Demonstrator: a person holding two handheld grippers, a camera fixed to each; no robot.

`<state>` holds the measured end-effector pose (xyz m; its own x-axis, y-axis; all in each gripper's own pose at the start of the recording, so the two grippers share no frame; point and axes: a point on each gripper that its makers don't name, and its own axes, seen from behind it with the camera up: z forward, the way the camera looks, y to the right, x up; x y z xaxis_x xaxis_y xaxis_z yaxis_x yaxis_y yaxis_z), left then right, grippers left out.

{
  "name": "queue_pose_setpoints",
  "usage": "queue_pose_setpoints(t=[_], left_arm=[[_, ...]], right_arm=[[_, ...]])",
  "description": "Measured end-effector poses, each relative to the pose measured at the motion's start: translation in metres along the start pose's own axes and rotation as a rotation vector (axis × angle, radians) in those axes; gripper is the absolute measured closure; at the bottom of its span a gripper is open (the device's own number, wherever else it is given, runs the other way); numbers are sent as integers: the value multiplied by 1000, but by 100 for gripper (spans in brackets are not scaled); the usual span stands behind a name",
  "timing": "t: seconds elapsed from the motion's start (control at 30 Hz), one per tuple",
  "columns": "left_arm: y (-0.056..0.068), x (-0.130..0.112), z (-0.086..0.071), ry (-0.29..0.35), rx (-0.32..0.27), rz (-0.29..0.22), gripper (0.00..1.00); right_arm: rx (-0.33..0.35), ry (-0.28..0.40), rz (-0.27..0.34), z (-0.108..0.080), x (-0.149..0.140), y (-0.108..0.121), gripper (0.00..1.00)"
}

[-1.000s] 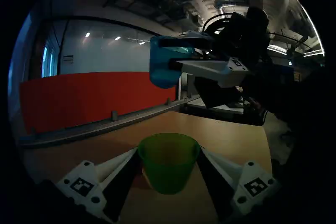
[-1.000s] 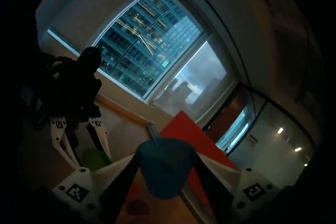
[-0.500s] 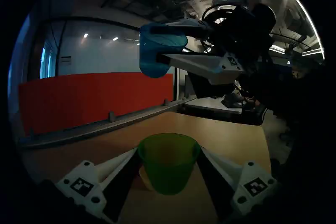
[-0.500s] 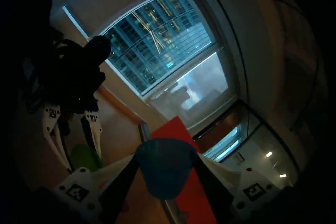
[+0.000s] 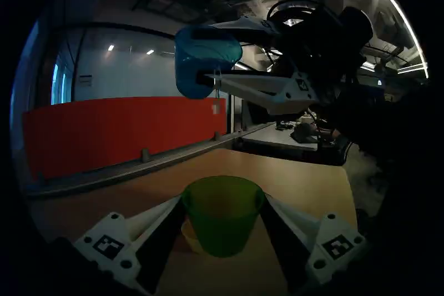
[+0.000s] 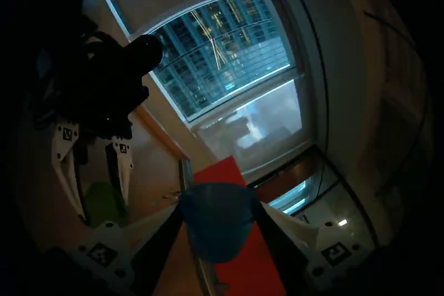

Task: Pour water

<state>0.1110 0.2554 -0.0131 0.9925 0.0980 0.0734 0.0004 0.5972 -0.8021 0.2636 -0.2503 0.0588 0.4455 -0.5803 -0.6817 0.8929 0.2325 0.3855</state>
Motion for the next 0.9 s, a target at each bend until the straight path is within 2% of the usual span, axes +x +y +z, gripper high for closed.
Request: queue_pose_setpoints(t=[0.9], left_arm=[[-2,0,0,3,-5,7,12]], right_arm=[[-28,-14,-125,6,-3,12,9]])
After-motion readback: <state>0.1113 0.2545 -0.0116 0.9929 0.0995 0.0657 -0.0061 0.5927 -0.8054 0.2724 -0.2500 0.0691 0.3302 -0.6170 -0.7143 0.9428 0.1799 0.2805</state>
